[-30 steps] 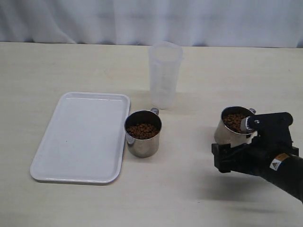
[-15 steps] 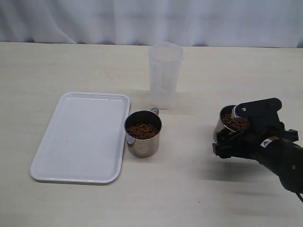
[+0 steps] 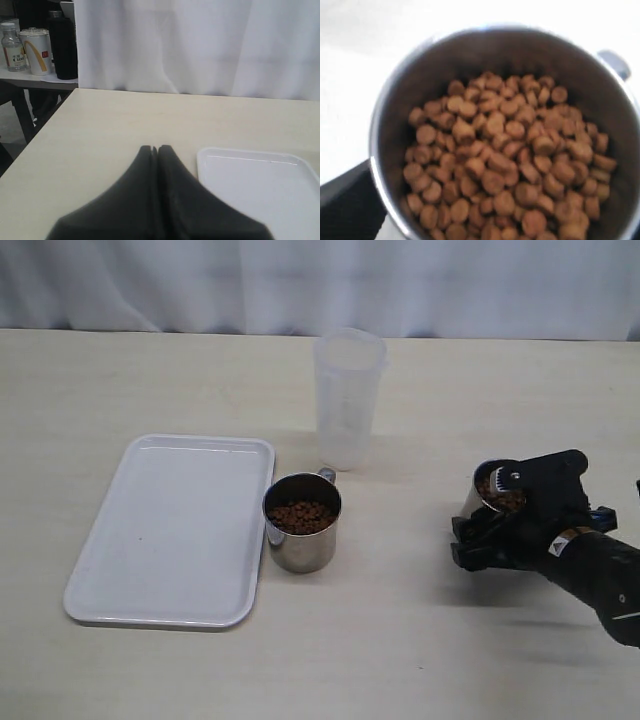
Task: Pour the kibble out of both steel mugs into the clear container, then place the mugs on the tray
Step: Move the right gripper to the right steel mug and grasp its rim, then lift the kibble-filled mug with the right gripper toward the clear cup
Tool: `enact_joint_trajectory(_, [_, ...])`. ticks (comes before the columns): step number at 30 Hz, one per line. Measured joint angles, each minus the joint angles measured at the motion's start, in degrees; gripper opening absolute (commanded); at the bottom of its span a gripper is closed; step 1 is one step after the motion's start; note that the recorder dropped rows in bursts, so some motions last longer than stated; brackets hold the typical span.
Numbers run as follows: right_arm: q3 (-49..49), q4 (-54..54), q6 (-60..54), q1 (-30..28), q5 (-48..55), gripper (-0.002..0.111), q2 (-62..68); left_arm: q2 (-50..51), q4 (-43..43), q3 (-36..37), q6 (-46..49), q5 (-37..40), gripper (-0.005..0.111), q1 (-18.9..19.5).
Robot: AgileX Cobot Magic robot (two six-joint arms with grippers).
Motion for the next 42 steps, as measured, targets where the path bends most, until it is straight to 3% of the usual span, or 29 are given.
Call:
enact_joint_trajectory(6, [-0.1, -0.8, 4.2, -0.2, -9.3, 0.105, 4.1, 0.0, 0.0, 0.0, 0.0, 0.0, 0.000, 0.0])
enact_joint_trajectory(16, [-0.1, -1.1, 5.9, -0.2, -9.4, 0.103, 4.5, 0.0, 0.0, 0.0, 0.0, 0.0, 0.000, 0.0])
enact_joint_trajectory(18, [-0.1, -1.1, 5.9, -0.2, -9.1, 0.081, 4.4, 0.0, 0.0, 0.0, 0.0, 0.0, 0.000, 0.0])
enact_joint_trajectory(19, [-0.1, -1.1, 5.9, -0.2, -8.8, 0.051, 4.4, 0.0, 0.0, 0.0, 0.0, 0.0, 0.000, 0.0])
enact_joint_trajectory(20, [-0.1, -1.4, 5.9, -0.2, -7.9, 0.032, 4.3, 0.0, 0.0, 0.0, 0.0, 0.0, 0.000, 0.0])
enact_joint_trajectory(21, [-0.2, -1.1, 5.8, -0.2, -7.2, 0.003, 4.3, 0.0, 0.0, 0.0, 0.0, 0.0, 0.000, 0.0])
enact_joint_trajectory(28, [-2.0, 1.0, -1.1, -0.2, -4.3, 0.005, 3.4, 0.0, 0.0, 0.0, 0.0, 0.0, 0.000, 0.0])
enact_joint_trajectory(42, [-1.3, 1.5, -4.0, -0.2, -0.3, 0.005, -11.9, 0.0, 0.0, 0.0, 0.0, 0.0, 0.000, 0.0])
